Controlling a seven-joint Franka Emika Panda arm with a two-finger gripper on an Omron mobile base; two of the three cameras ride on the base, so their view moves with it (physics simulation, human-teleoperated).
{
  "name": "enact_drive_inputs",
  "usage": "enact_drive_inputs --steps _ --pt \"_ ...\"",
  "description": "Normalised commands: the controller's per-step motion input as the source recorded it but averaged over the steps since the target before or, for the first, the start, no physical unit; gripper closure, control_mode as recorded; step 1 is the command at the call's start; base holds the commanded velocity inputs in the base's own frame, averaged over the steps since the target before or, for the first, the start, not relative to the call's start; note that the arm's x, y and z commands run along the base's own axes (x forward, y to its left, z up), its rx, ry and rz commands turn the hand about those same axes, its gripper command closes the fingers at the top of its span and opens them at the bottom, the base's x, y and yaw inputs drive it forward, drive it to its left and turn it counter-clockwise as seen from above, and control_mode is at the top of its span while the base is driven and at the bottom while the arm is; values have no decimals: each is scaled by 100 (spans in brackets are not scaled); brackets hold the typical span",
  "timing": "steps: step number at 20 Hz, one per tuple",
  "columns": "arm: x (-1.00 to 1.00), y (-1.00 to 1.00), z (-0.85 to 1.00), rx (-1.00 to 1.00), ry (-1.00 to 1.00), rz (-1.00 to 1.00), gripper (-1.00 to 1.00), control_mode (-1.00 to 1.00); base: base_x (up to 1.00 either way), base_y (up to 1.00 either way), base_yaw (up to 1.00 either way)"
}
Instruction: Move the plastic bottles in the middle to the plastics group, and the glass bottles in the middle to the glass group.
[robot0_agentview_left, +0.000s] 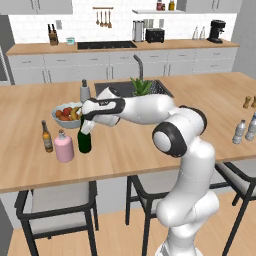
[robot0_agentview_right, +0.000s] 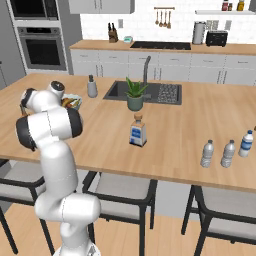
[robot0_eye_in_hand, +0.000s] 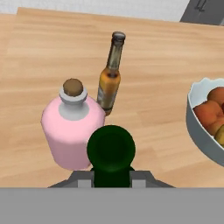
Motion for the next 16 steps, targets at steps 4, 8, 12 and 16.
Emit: enact_drive_inputs --steps 4,8,12,16 --pt "4 0 -27 0 0 0 100 -100 0 0 0" --pt "0 0 -20 0 0 0 100 -100 0 0 0" --pt "0 0 -8 0 0 0 100 -100 0 0 0" --pt "0 0 0 0 0 0 -100 -100 0 0 0"
